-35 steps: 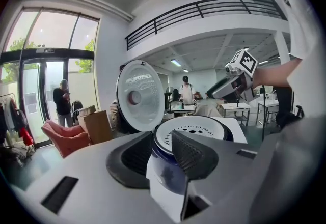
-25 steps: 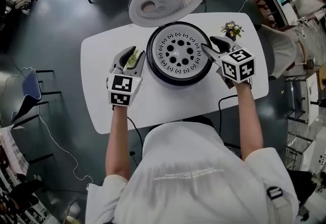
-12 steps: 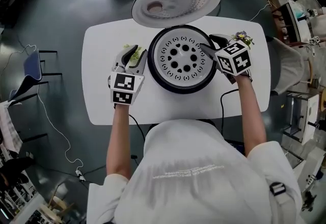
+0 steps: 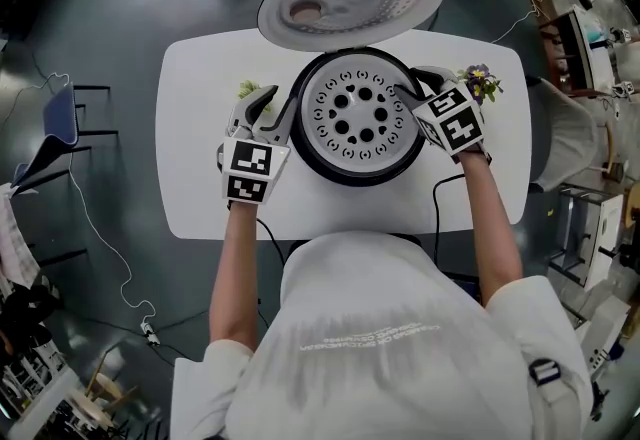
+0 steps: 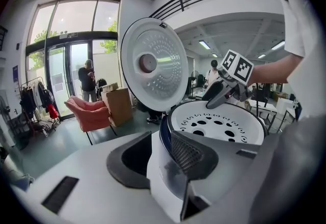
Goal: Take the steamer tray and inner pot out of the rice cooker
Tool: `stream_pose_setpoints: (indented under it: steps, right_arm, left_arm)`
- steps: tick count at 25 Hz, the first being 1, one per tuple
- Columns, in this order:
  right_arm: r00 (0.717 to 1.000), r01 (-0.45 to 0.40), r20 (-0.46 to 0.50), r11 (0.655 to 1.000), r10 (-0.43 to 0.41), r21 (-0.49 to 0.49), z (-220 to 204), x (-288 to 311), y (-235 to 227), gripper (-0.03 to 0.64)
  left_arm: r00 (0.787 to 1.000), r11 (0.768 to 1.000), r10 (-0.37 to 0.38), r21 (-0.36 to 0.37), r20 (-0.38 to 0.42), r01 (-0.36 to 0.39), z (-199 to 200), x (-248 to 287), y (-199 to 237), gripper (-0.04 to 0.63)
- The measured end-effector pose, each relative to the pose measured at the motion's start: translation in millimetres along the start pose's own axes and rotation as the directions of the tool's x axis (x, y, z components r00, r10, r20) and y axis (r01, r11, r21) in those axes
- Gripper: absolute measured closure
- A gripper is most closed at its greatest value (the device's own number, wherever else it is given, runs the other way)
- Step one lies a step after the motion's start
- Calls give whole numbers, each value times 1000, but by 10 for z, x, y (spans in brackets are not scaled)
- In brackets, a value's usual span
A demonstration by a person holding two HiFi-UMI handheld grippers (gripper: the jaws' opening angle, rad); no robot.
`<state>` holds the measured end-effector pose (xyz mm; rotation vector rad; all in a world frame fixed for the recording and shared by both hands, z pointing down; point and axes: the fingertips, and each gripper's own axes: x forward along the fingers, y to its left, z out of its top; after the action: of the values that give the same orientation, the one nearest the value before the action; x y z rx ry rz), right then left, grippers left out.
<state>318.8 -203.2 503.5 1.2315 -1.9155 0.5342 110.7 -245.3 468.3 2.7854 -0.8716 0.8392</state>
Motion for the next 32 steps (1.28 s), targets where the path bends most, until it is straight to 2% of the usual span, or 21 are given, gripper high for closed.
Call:
stream_pose_setpoints:
  steps: [2,6,13,15,19,28,32]
  right_arm:
    - [999,34,-5,998,-34,-45,2,3,18,420]
    - [998,56,-2,997,-56,-57,-7,25,4,426]
    - [1000,9,28,1000,-9,11,-15,23,-22,446]
    - [1000,-10,23,999,9,32,-19,23,-4,482]
    - [999,-34,16,998,33,61,-17,-7,35,482]
    - [1000,-21,18,998,20,51,21,-116,59,472]
    - [999,-27,36,998,25,51,68,-178,68,497]
  left_arm:
    - [1000,1000,-3,-2,0,3,-3,7,-16,460]
    - [1000,1000,-6,-4,6,6,9,15,-21,460]
    - [1000,1000,-15,2,10,15,-6,-57,-48,468]
    - [1000,1000,-15,2,11,15,-22,-85,-42,469]
    - [1000,1000,-6,-1,14,6,-55,-164,4,472]
    - [1000,1000,-4,3,15,4,-79,-264,-17,472]
    - [1000,1000,-6,7,18,5,-70,-293,-36,472]
